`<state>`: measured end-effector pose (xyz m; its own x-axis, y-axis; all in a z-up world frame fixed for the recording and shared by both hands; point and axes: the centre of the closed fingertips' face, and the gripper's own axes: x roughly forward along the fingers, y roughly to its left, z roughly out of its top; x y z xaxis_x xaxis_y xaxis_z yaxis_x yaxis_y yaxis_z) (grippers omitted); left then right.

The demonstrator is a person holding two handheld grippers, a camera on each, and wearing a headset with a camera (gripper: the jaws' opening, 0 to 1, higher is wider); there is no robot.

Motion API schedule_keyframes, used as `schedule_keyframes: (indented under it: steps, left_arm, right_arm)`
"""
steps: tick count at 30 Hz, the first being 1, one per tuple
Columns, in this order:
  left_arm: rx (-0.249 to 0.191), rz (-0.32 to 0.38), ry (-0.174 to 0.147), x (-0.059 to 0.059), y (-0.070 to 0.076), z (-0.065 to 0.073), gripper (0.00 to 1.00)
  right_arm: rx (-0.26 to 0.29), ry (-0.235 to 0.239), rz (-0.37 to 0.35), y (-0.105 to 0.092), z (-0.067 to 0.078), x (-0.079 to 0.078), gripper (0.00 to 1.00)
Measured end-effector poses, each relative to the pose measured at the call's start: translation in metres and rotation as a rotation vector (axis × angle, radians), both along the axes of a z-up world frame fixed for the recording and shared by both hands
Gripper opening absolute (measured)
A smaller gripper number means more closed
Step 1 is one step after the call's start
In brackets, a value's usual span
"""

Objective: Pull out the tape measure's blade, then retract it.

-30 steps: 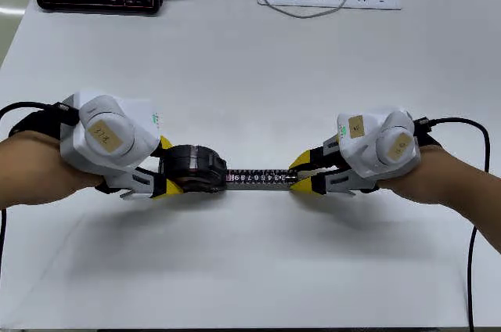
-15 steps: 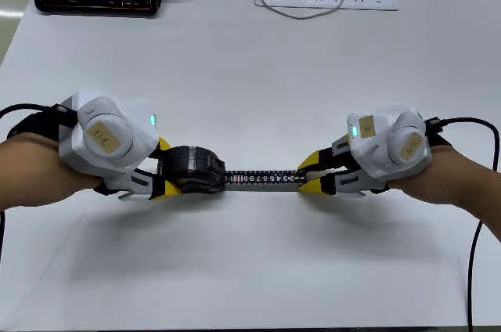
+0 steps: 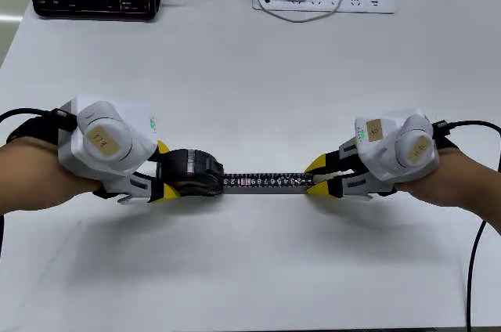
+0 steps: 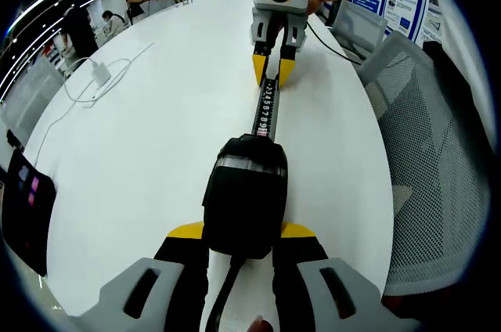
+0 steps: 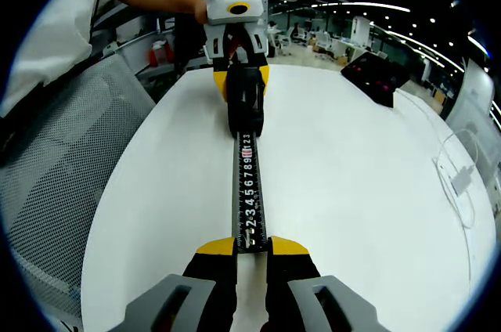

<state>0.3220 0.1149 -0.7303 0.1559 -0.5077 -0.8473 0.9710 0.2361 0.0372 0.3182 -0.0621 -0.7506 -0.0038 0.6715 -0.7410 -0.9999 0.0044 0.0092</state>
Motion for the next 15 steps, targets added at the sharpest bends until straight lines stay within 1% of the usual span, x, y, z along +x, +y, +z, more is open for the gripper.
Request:
schedule_keyframes:
  steps: [8,15]
  left_arm:
    - [0.001,0.000,0.000,0.000,0.000,0.000,0.26]
    - [0.001,-0.001,-0.001,0.000,0.000,0.000,0.26]
  right_arm:
    - [-0.003,0.008,-0.011,-0.009,0.000,0.001,0.09]
    - [-0.018,0.009,-0.010,-0.018,0.000,0.001,0.09]
